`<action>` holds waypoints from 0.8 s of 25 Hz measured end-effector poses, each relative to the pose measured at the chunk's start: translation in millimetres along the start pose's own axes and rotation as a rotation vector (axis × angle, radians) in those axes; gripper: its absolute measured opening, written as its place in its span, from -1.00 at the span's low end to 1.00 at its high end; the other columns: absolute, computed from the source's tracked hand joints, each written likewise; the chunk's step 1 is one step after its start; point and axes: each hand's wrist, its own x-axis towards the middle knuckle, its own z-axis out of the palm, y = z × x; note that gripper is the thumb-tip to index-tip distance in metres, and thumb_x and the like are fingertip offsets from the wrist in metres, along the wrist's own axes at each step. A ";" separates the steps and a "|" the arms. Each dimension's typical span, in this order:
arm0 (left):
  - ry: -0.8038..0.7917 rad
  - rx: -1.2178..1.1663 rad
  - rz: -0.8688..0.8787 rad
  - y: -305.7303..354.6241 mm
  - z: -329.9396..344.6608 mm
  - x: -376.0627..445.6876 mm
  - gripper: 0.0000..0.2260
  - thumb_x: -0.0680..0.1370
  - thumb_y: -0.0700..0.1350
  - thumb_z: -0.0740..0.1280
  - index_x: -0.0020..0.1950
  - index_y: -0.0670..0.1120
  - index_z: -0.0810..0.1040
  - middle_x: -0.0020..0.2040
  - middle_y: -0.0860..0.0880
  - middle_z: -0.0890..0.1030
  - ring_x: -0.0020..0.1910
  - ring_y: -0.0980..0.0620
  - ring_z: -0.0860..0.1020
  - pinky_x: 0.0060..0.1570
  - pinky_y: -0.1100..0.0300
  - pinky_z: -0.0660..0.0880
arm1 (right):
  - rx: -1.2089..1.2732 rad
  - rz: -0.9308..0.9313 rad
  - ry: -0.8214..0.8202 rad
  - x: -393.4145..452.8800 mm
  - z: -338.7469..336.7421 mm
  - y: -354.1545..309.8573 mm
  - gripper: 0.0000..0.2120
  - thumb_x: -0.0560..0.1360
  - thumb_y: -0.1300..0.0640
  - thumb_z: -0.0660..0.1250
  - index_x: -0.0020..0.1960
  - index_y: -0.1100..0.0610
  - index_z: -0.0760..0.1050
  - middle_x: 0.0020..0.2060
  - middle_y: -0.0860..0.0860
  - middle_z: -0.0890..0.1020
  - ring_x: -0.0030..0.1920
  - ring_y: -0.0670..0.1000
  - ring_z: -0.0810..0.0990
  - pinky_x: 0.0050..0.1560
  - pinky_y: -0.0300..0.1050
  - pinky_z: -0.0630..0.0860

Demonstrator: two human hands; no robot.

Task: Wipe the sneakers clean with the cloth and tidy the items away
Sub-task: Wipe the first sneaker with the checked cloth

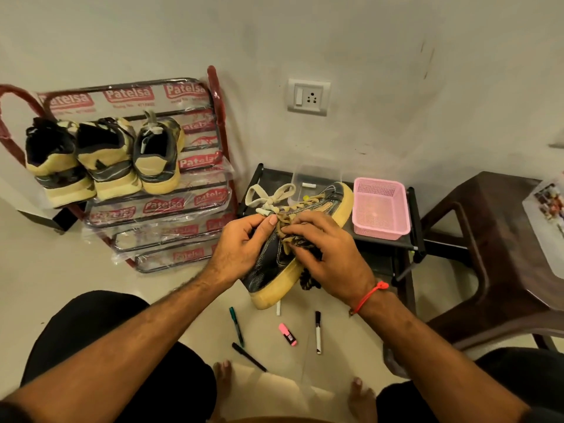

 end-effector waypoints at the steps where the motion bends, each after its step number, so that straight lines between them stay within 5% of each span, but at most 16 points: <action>1: -0.012 -0.002 0.011 -4.4 3.3 -0.5 -0.57 0.61 0.19 0.23 -0.11 -0.15 0.62 -0.28 -0.17 0.60 -0.28 -0.19 0.55 -0.29 -0.15 0.50 | -0.021 -0.017 -0.019 -2.7 1.0 2.8 -0.71 0.52 0.21 0.40 0.24 0.16 0.58 0.19 0.07 0.56 0.26 0.05 0.50 0.32 -0.05 0.46; 8: -0.052 0.047 0.033 -22.3 14.3 2.3 -0.54 0.60 0.22 0.20 -0.13 -0.15 0.59 -0.27 -0.10 0.63 -0.30 -0.07 0.61 -0.36 -0.09 0.52 | -0.187 0.207 0.108 14.9 -24.7 52.5 -0.77 0.51 0.25 0.40 0.16 0.22 0.62 0.10 0.13 0.59 0.12 0.05 0.53 0.15 0.12 0.58; 14: -0.059 -0.061 0.001 -30.1 8.2 3.2 -0.55 0.61 0.18 0.23 -0.10 -0.19 0.62 -0.27 -0.18 0.61 -0.29 -0.17 0.58 -0.33 -0.13 0.51 | -0.060 0.043 -0.047 14.1 0.3 4.2 -0.78 0.54 0.18 0.34 0.16 0.19 0.61 0.09 0.09 0.59 0.13 0.01 0.54 0.22 -0.19 0.48; 18: -0.115 0.001 0.087 -25.3 13.3 -0.7 -0.61 0.62 0.16 0.24 -0.11 -0.12 0.65 -0.30 -0.02 0.63 -0.32 0.00 0.61 -0.39 0.04 0.53 | -0.224 0.359 0.032 33.3 -39.7 59.9 -0.79 0.56 0.21 0.36 0.18 0.18 0.61 0.07 0.10 0.61 0.08 -0.01 0.51 0.22 0.00 0.50; 20: -0.115 0.031 0.094 -27.4 17.2 -3.0 -0.62 0.61 0.16 0.25 -0.11 -0.11 0.67 -0.32 0.01 0.63 -0.35 0.01 0.59 -0.43 0.06 0.51 | -0.211 0.368 -0.012 29.1 -32.4 53.9 -0.79 0.56 0.19 0.35 0.18 0.16 0.60 0.07 0.08 0.60 0.10 0.01 0.51 0.22 0.00 0.50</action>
